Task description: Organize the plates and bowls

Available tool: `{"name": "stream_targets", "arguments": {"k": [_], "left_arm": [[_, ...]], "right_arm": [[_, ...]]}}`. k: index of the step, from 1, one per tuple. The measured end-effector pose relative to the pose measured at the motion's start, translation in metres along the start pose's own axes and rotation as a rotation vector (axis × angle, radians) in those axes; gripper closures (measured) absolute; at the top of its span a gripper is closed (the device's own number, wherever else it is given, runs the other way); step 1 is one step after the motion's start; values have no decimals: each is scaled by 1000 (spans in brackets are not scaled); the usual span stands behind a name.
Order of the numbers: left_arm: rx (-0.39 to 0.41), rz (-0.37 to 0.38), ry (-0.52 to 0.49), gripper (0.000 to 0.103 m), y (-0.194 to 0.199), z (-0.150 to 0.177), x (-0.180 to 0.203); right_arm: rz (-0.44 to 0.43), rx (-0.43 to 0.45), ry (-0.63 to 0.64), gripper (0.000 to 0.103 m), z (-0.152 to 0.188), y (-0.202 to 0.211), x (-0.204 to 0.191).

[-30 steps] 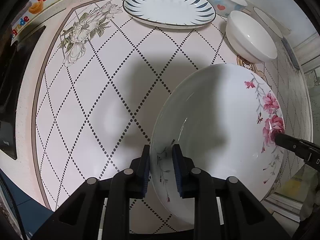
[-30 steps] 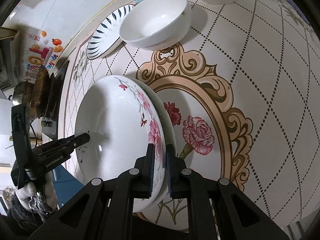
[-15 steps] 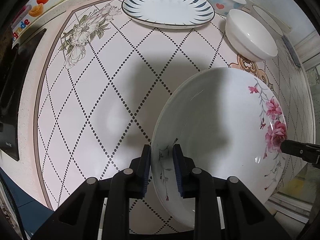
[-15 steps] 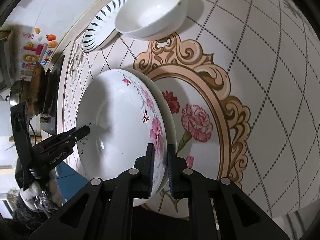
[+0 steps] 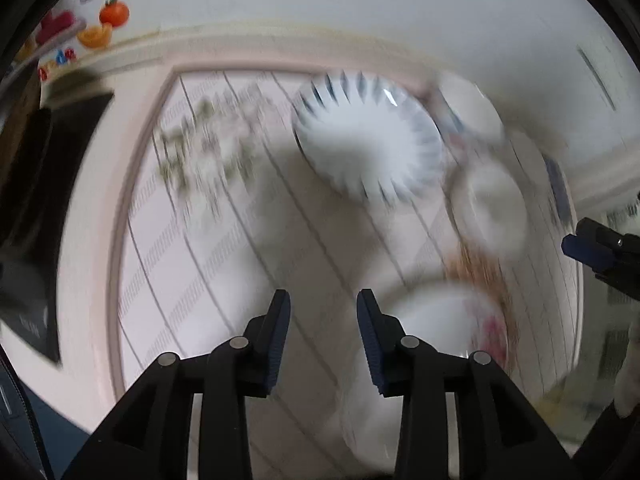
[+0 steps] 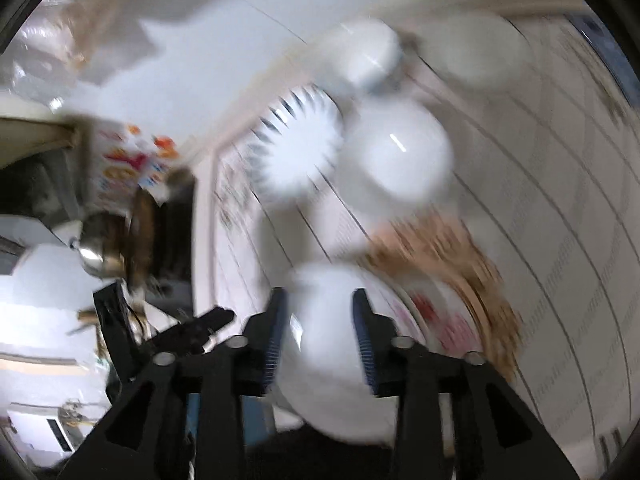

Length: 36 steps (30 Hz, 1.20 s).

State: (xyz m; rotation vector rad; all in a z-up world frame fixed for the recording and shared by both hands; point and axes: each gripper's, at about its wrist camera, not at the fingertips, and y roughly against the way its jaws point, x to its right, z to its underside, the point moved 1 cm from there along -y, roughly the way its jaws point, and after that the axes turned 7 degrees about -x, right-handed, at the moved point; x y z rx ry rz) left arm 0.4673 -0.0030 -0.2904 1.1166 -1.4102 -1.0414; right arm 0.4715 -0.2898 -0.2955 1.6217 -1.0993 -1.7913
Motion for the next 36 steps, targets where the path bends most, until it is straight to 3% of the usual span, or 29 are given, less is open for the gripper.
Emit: {"name": "stream_targets", "arguments": {"k": [6, 14, 17, 20, 28, 36], "left_arm": [[-10, 35, 46, 71, -36, -91, -22], [-98, 43, 12, 71, -90, -139, -27], [-104, 38, -7, 71, -100, -144, -25], [-89, 54, -35, 91, -103, -145, -22], [-50, 27, -40, 91, -94, -134, -14], [4, 21, -41, 91, -36, -96, -17]], "right_arm": [[163, -18, 0, 58, -108, -64, -25], [330, -120, -32, 62, -158, -128, -3], [380, -153, -25, 75, -164, -144, 1], [425, -154, -8, 93, -168, -154, 4], [431, -114, 17, 93, -164, -147, -1], [369, -90, 58, 93, -146, -113, -20]]}}
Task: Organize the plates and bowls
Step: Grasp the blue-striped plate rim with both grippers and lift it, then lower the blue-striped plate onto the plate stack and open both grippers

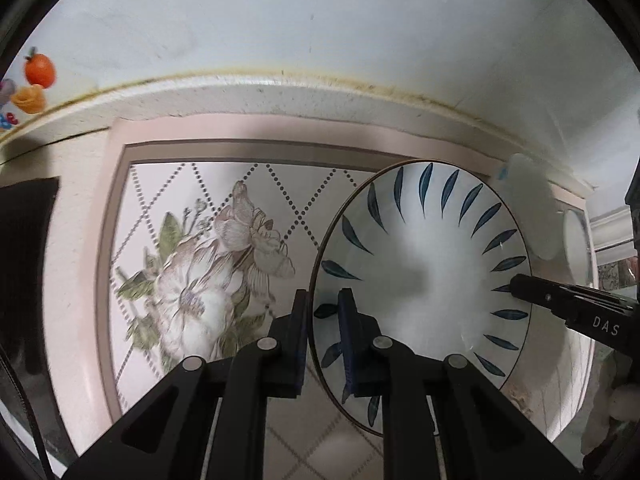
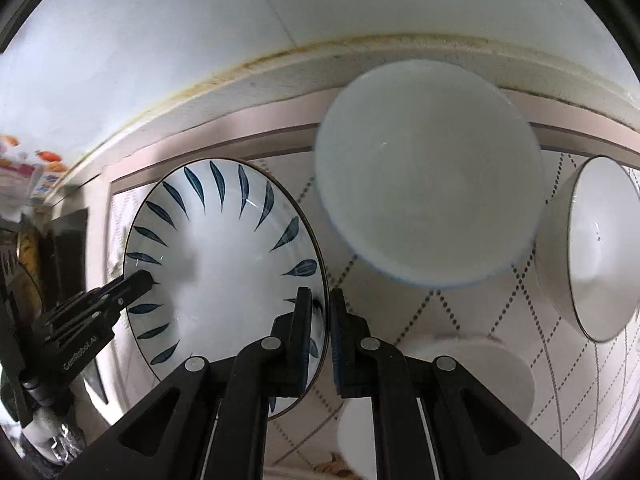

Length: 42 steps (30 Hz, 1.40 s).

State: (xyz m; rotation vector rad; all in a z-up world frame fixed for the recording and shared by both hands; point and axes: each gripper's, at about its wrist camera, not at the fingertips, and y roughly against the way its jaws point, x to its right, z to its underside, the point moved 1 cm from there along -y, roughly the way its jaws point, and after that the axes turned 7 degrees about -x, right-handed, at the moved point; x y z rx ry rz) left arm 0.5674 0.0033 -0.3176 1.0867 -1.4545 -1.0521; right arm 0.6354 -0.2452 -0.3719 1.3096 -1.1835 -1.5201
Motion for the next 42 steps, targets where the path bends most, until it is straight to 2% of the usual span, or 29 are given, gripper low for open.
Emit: {"name": "stream_targets", "arguments": {"k": [5, 11, 14, 18, 22, 27, 32, 42], "left_arm": [[48, 14, -5, 91, 55, 35, 9], [77, 32, -6, 91, 91, 82, 29], [68, 37, -1, 91, 87, 94, 49], [34, 18, -28, 91, 75, 132, 59], [-20, 11, -32, 91, 53, 161, 64], [-99, 9, -27, 91, 22, 186, 71], [-129, -14, -16, 91, 3, 202, 77], [-134, -41, 43, 90, -18, 206, 75]], "right_arm": [[-42, 27, 34, 93, 31, 34, -12], [-64, 51, 84, 93, 89, 74, -12], [-74, 51, 95, 93, 123, 84, -5], [-86, 34, 99, 93, 169, 88, 13], [-100, -5, 88, 93, 205, 73, 35], [-77, -56, 85, 93, 238, 45, 56], [-73, -83, 78, 93, 254, 20, 67], [-87, -94, 91, 93, 259, -4, 78]]}}
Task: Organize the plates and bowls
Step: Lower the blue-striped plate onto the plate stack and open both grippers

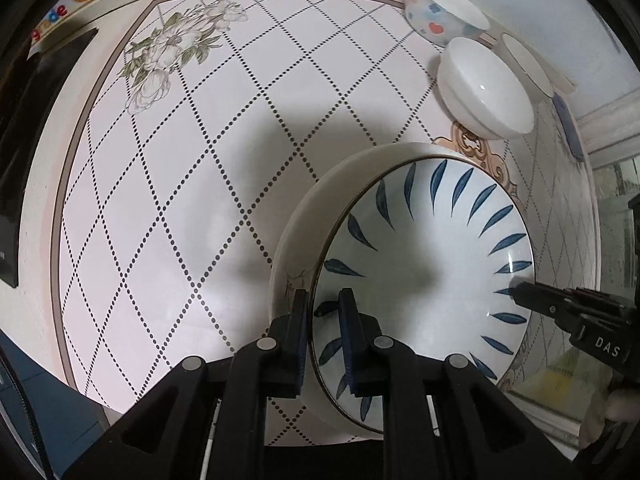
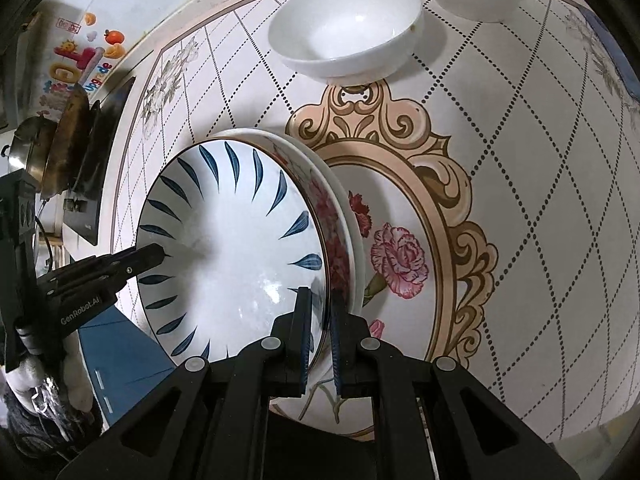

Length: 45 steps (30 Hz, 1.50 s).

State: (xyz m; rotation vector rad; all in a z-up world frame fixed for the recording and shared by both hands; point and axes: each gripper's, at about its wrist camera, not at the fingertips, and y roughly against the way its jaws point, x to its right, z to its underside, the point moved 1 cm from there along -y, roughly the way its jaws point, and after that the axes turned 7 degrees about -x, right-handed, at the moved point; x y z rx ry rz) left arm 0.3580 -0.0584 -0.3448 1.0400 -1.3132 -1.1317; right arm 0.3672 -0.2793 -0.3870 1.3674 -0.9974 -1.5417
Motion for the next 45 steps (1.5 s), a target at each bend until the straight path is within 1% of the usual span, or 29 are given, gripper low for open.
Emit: {"name": "stream_targets", "arguments": {"k": [4, 11, 15, 21, 24, 32, 35, 38, 41, 43, 45], "left_arm": [[3, -1, 23, 90, -4, 1, -2], [6, 5, 31, 88, -6, 1, -2], [5, 12, 39, 87, -9, 0, 0], [0, 34, 37, 87, -12, -2, 1], [5, 37, 40, 87, -12, -4, 1], [8, 19, 48, 87, -7, -3, -1], [35, -7, 26, 87, 3, 1, 3], [65, -21, 12, 87, 21, 9, 7], [108, -32, -13, 87, 45, 21, 15], [135, -41, -36, 87, 63, 32, 21], [157, -42, -57, 87, 79, 46, 25]], "right_arm": [[-7, 8, 10, 93, -3, -2, 0], [-5, 30, 6, 93, -3, 0, 0], [-14, 29, -19, 90, -2, 2, 0], [-8, 22, -50, 90, 0, 6, 0], [-11, 38, -64, 90, 2, 9, 1], [-8, 55, -105, 89, 5, 11, 4], [15, 73, -109, 87, 9, 14, 2], [28, 103, -92, 86, 15, 25, -7], [77, 140, -53, 86, 25, 43, -25], [92, 160, -31, 81, 33, 57, -37], [101, 181, -14, 70, 45, 72, -51]]}}
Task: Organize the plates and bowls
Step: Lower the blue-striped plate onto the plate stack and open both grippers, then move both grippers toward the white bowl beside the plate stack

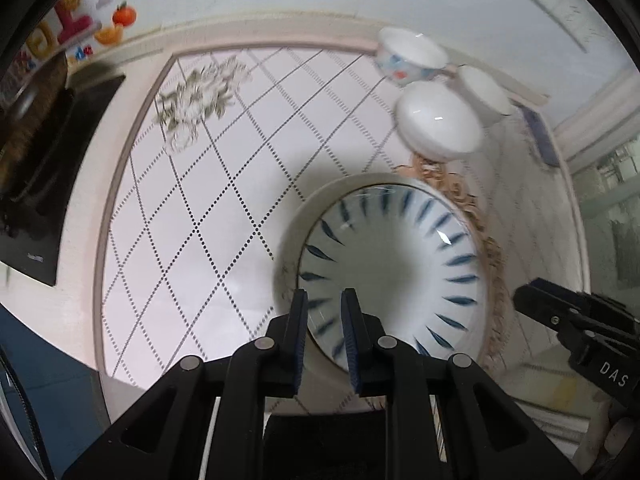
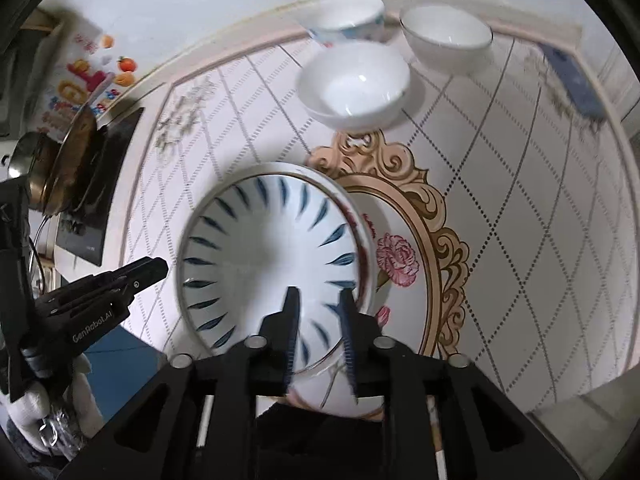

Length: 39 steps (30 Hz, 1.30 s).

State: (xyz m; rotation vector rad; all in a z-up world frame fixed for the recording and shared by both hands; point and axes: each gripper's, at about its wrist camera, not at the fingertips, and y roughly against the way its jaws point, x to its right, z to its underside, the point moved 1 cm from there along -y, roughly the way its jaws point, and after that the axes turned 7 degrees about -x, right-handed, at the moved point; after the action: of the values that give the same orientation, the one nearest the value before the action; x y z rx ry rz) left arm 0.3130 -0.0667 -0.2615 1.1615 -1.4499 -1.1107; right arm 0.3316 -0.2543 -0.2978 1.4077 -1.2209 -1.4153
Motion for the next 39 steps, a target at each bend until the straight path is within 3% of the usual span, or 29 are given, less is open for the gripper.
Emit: {"name": "stream_targets", "arguments": {"k": [6, 11, 13, 15, 16, 23, 30, 35, 39], "left_arm": [[66, -7, -37, 74, 48, 26, 8], [129, 3, -36, 72, 85, 49, 5], [158, 8, -44, 64, 100, 59, 4], [181, 6, -51, 41, 110, 66, 4], [196, 7, -56, 39, 116, 70, 4], [227, 41, -87, 39, 143, 95, 7], [239, 37, -84, 39, 148, 99, 10], [251, 17, -54, 39, 142, 85, 10], [231, 6, -5, 39, 121, 51, 15]], "right_arm": [[8, 65, 34, 48, 32, 51, -24], [19, 104, 29, 31, 64, 90, -38], [27, 133, 28, 27, 80, 105, -44], [26, 154, 22, 24, 94, 118, -48], [23, 161, 18, 23, 100, 123, -49], [18, 212, 5, 18, 136, 156, -63], [15, 229, 2, 18, 149, 167, -68], [-13, 218, -14, 18, 133, 163, -52], [-51, 203, -36, 18, 105, 153, -29]]}}
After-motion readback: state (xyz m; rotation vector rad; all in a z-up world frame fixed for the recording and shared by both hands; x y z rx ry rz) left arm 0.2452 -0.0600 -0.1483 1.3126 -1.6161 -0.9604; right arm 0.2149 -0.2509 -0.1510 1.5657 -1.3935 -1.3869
